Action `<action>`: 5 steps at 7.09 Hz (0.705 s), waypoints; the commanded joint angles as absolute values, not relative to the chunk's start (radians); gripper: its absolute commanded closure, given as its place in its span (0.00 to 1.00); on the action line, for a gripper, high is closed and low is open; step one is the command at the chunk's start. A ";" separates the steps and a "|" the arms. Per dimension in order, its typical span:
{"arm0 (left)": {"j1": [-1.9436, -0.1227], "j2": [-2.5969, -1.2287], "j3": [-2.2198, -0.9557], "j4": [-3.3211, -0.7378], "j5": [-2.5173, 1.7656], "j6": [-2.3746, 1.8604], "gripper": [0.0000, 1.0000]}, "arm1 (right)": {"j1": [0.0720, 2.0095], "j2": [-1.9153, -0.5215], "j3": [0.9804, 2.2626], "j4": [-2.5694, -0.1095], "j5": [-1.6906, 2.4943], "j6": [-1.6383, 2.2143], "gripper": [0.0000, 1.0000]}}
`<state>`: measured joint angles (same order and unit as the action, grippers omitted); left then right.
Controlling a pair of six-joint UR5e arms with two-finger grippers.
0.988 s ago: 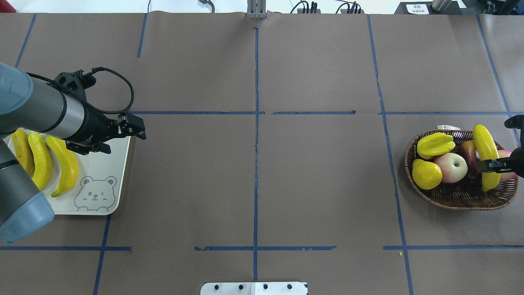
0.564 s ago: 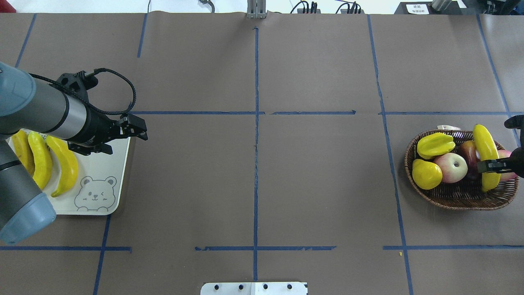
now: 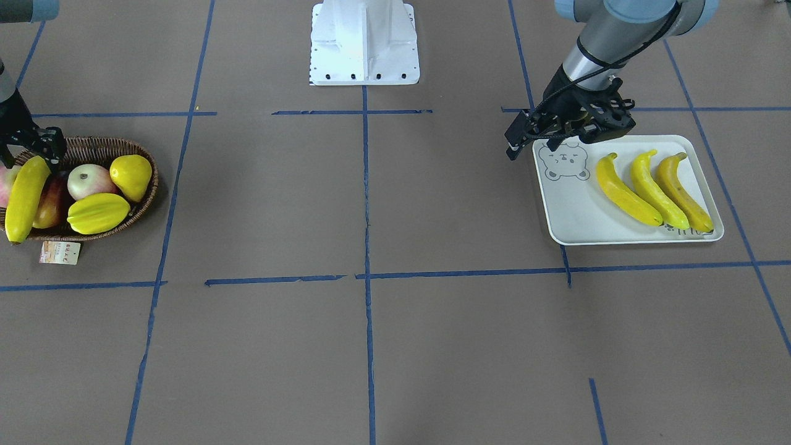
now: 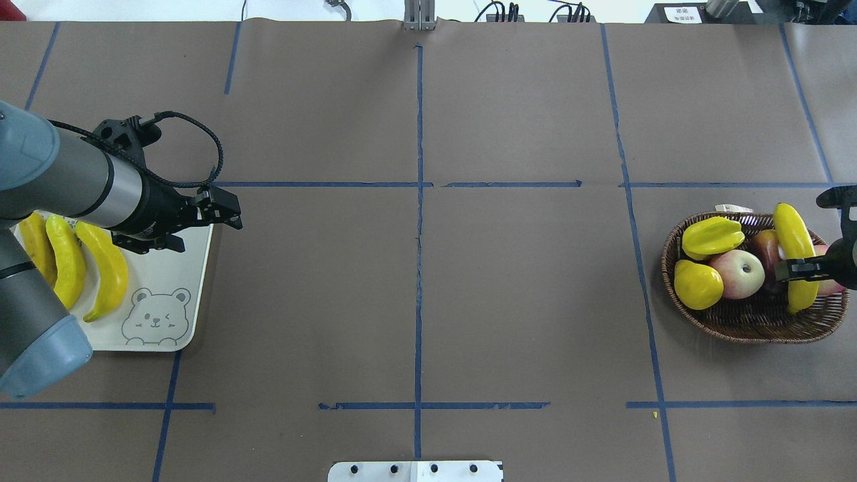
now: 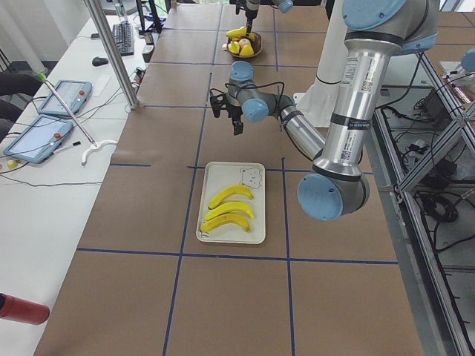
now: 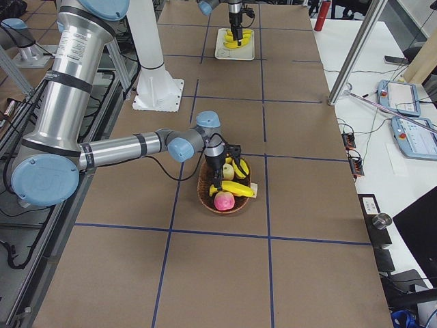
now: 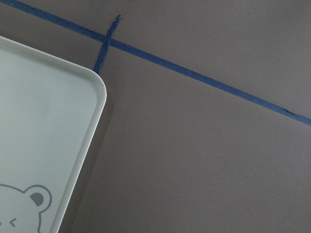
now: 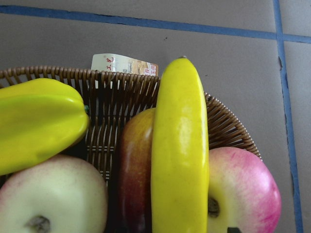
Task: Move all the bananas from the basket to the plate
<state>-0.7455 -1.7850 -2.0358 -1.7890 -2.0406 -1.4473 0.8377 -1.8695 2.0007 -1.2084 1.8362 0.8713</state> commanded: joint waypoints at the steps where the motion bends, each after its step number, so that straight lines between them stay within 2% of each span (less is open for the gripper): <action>1: -0.746 -1.784 -2.034 -1.790 -2.042 -1.447 0.00 | 0.838 -1.862 2.000 -1.221 1.836 0.871 0.25; 5: -0.746 -1.784 -2.034 -1.789 -2.042 -1.447 0.00 | 0.838 -1.862 1.980 -1.223 1.836 0.871 0.25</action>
